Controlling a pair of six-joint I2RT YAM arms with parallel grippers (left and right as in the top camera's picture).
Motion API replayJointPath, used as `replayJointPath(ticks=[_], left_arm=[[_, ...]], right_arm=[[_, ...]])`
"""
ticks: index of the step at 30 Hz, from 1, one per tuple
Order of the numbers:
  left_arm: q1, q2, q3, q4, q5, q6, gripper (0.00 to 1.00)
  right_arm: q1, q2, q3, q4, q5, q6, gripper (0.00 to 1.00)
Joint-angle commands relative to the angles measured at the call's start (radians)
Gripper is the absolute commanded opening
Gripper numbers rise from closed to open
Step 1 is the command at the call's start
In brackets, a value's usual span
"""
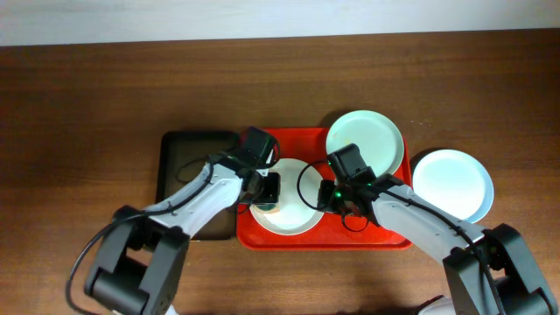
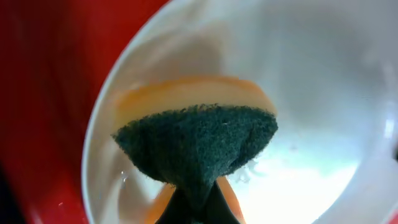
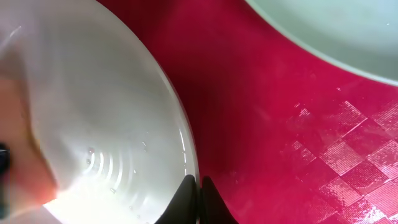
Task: Clean dirty plates on tray and stack at the side
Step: 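Scrub the white plate with the sponge while the right gripper holds it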
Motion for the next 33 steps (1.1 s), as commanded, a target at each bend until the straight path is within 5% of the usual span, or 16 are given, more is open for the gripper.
replayJointPath(ticks=[1, 9, 12, 20, 30, 33], left_arm=[[-0.003, 0.089, 0.016, 0.007, 0.015, -0.056, 0.0], [0.023, 0.145, 0.074, 0.035, 0.347, 0.013, 0.0], [0.055, 0.103, 0.162, -0.037, 0.336, 0.048, 0.0], [0.048, 0.023, 0.174, -0.078, 0.035, 0.05, 0.0], [-0.03, 0.224, 0.15, -0.077, -0.039, 0.002, 0.0], [-0.031, 0.28, 0.15, -0.082, 0.084, 0.021, 0.0]], right_arm=[[0.005, 0.006, -0.014, -0.008, 0.003, 0.004, 0.04], [0.005, 0.006, -0.014, -0.018, 0.003, 0.004, 0.04], [0.005, 0.006, -0.014, -0.019, 0.003, 0.003, 0.04], [0.005, 0.006, -0.014, -0.018, 0.003, 0.0, 0.04], [0.005, 0.006, -0.014, -0.018, 0.003, 0.0, 0.04], [0.005, 0.006, -0.014, -0.018, 0.003, 0.0, 0.04]])
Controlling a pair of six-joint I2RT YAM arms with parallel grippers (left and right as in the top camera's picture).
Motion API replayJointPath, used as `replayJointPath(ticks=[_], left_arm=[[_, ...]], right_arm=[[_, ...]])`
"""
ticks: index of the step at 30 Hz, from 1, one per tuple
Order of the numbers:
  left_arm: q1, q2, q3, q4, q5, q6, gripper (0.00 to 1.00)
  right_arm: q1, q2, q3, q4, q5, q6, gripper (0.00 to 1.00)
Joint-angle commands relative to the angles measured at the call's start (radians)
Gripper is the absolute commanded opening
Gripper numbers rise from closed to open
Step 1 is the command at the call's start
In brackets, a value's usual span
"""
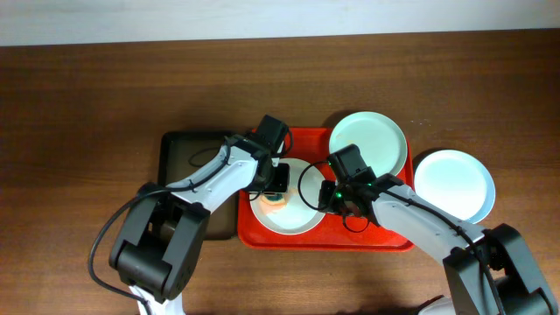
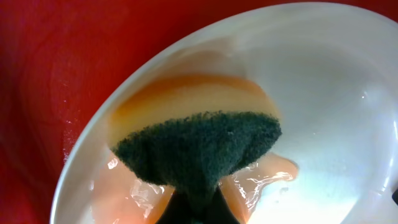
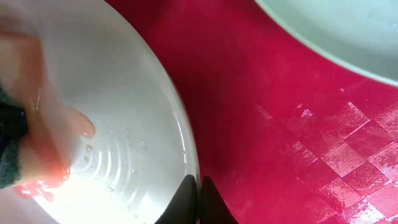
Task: Clean dirty plates on tray and stack at the side
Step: 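Scrub the white plate with the sponge while the right gripper holds it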
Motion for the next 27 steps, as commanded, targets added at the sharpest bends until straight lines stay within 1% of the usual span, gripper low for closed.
replayJointPath(ticks=[1, 2, 4, 6, 7, 10, 13, 17, 21, 23, 25, 27], left_arm=[[-0.007, 0.107, -0.028, 0.002, 0.281, 0.123, 0.0], [-0.007, 0.1, -0.027, 0.002, 0.374, 0.166, 0.0], [-0.004, 0.073, -0.024, 0.001, 0.469, 0.179, 0.0], [0.006, 0.014, -0.024, -0.006, 0.453, 0.179, 0.0], [0.015, -0.037, -0.023, -0.01, 0.423, 0.178, 0.0], [0.027, -0.187, -0.023, -0.026, 0.183, 0.131, 0.0], [0.027, -0.256, -0.023, -0.043, 0.009, 0.109, 0.0], [0.025, -0.219, -0.055, -0.043, -0.013, 0.098, 0.0], [0.025, -0.133, -0.099, -0.016, -0.046, 0.057, 0.0], [0.025, -0.074, -0.1, -0.014, -0.045, 0.056, 0.0], [0.019, -0.018, -0.1, -0.011, -0.028, 0.056, 0.0], [0.005, 0.035, -0.1, -0.012, 0.078, 0.058, 0.0]], right_arm=[[0.005, 0.006, -0.014, -0.003, -0.006, 0.001, 0.04], [0.005, 0.006, -0.014, -0.004, -0.006, 0.001, 0.04], [0.005, 0.006, -0.014, -0.004, -0.006, 0.001, 0.04], [0.005, 0.006, -0.014, -0.004, -0.006, 0.001, 0.04], [0.005, 0.006, -0.014, -0.004, -0.006, 0.001, 0.04], [0.005, 0.006, -0.014, -0.004, -0.006, 0.001, 0.04], [0.005, 0.006, -0.014, -0.003, -0.006, 0.001, 0.04], [0.005, 0.006, -0.014, -0.003, -0.006, 0.001, 0.04], [0.005, 0.006, -0.014, -0.004, -0.006, 0.001, 0.04], [0.005, 0.006, -0.014, -0.004, -0.006, 0.001, 0.04], [0.005, 0.006, -0.014, -0.003, -0.006, 0.001, 0.04], [0.005, 0.006, -0.014, -0.003, -0.006, 0.001, 0.04]])
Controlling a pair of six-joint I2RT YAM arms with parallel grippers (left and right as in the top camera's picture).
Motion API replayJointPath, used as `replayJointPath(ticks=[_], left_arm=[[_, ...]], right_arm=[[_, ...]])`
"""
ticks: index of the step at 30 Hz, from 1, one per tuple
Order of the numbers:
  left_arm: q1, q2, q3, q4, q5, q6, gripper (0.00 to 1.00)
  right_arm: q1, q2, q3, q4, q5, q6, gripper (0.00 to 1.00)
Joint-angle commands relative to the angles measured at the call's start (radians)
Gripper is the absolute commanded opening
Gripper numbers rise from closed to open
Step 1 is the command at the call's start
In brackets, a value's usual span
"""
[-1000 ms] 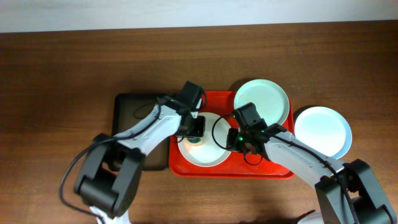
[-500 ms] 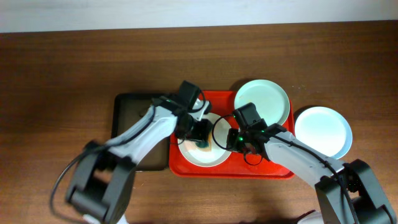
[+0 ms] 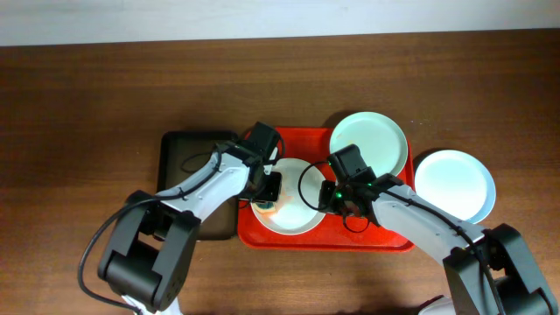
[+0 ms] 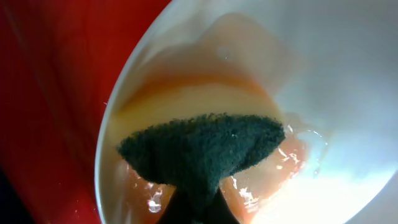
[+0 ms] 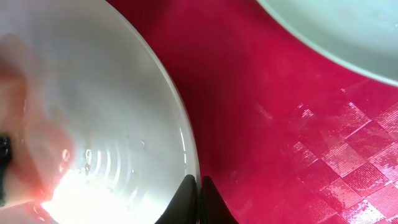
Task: Clean dirty plates on tray and stack at the side
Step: 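Scrub the white plate with the sponge while the right gripper holds it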
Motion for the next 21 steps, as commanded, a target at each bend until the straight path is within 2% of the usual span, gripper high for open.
replayJointPath(ticks=[1, 6, 9, 11, 12, 16, 19, 21], left_arm=[[-0.023, 0.117, -0.017, 0.007, 0.18, -0.004, 0.0], [-0.025, 0.101, -0.016, 0.055, 0.409, 0.033, 0.0], [-0.025, 0.025, -0.004, 0.055, 0.4, 0.033, 0.0], [-0.025, -0.071, -0.001, 0.055, 0.325, 0.032, 0.0], [-0.025, -0.153, -0.001, 0.054, 0.226, 0.032, 0.0], [-0.026, -0.201, -0.006, 0.028, -0.035, -0.013, 0.0], [-0.026, -0.16, -0.051, 0.046, -0.04, -0.014, 0.0], [-0.026, -0.1, -0.089, 0.069, -0.075, -0.063, 0.0]], right_arm=[[0.005, 0.006, -0.014, -0.002, -0.006, 0.0, 0.04], [0.005, 0.006, -0.014, -0.002, -0.006, 0.0, 0.04], [0.005, 0.006, -0.014, -0.002, -0.006, 0.0, 0.04], [0.005, 0.006, -0.014, -0.002, -0.006, 0.0, 0.04], [0.005, 0.006, -0.014, -0.002, -0.006, 0.0, 0.04], [0.005, 0.006, -0.014, -0.002, -0.006, 0.0, 0.04], [0.005, 0.006, -0.014, -0.002, -0.006, 0.0, 0.04], [0.005, 0.006, -0.014, -0.002, -0.006, 0.0, 0.04]])
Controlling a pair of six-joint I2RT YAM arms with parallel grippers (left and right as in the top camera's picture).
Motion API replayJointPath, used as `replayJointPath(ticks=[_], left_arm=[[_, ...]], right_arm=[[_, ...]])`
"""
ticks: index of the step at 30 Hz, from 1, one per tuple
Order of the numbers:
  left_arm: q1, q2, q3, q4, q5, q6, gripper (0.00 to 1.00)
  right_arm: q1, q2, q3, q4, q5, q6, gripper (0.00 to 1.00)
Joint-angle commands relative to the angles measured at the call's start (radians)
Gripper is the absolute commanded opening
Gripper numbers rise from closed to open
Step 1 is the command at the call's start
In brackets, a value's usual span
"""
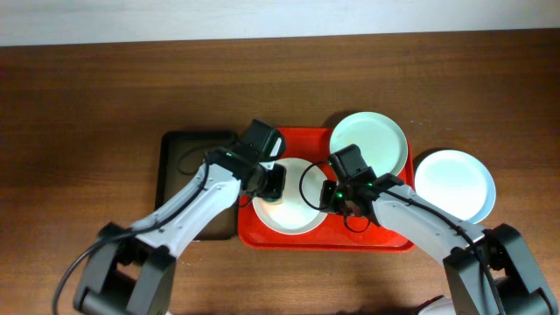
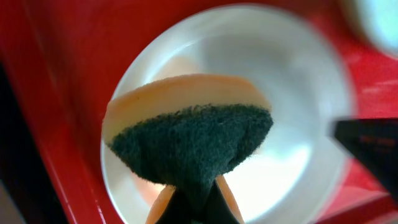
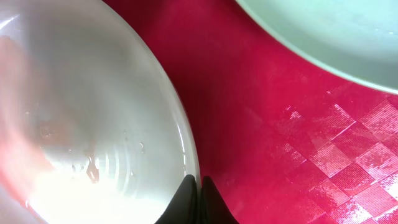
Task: Clean dirty plates on tray and stack at the side
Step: 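Scrub the white plate with the sponge while the right gripper holds it, then return the sponge to the black tray and open the left gripper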
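Note:
A white plate (image 1: 289,213) lies on the red tray (image 1: 385,234). My left gripper (image 1: 273,184) is shut on an orange sponge with a dark green scouring face (image 2: 191,138), held above the plate's (image 2: 292,118) left part and clear of it. A faint orange film (image 3: 56,134) shows on the wet plate (image 3: 93,93). My right gripper (image 3: 199,186) is shut on the plate's right rim, seen from overhead as the right gripper (image 1: 325,198). A pale green plate (image 1: 367,140) rests on the tray's far right corner.
A second pale plate (image 1: 453,184) sits on the wooden table right of the tray. A black tray (image 1: 179,166) lies left of the red one. The green plate's rim (image 3: 323,37) is close beyond my right gripper.
My left gripper has come up off the white plate with the sponge, so nearly the whole plate shows beneath it. The right gripper still pinches the same rim.
The sponge was pressed on the plate's left side, then nearer its middle with orange liquid around it, then back at the left edge in the liquid. Now it hangs above the plate. My right gripper held the rim at every moment.

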Motion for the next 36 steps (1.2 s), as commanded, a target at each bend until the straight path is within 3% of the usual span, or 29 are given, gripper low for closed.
replayJointPath(ticks=[1, 4, 10, 20, 24, 28, 33, 36], left_arm=[[-0.002, 0.105, -0.061, 0.026, -0.071, -0.059, 0.0], [-0.002, 0.172, -0.066, 0.026, -0.012, -0.058, 0.0], [-0.002, 0.201, -0.067, 0.045, 0.241, -0.057, 0.0], [-0.061, 0.201, -0.067, 0.161, 0.323, -0.058, 0.02], [-0.034, 0.19, -0.051, 0.153, 0.32, -0.019, 0.0], [0.08, 0.051, -0.004, 0.076, 0.297, 0.011, 0.0], [0.26, -0.188, 0.0, -0.096, 0.045, 0.011, 0.0], [0.348, -0.207, -0.001, -0.19, -0.028, 0.03, 0.0]], right_arm=[[0.008, 0.006, -0.014, 0.003, -0.025, 0.0, 0.04], [0.008, 0.006, -0.014, 0.003, -0.025, 0.0, 0.04], [0.008, 0.006, -0.014, 0.003, -0.025, 0.0, 0.04], [0.008, 0.006, -0.014, 0.003, -0.025, 0.0, 0.04], [0.008, 0.006, -0.014, 0.002, -0.026, -0.006, 0.04], [0.008, 0.006, -0.014, 0.002, -0.025, -0.008, 0.04], [0.008, 0.006, -0.014, 0.002, -0.025, -0.008, 0.04], [0.008, 0.006, -0.014, 0.002, -0.025, -0.008, 0.04]])
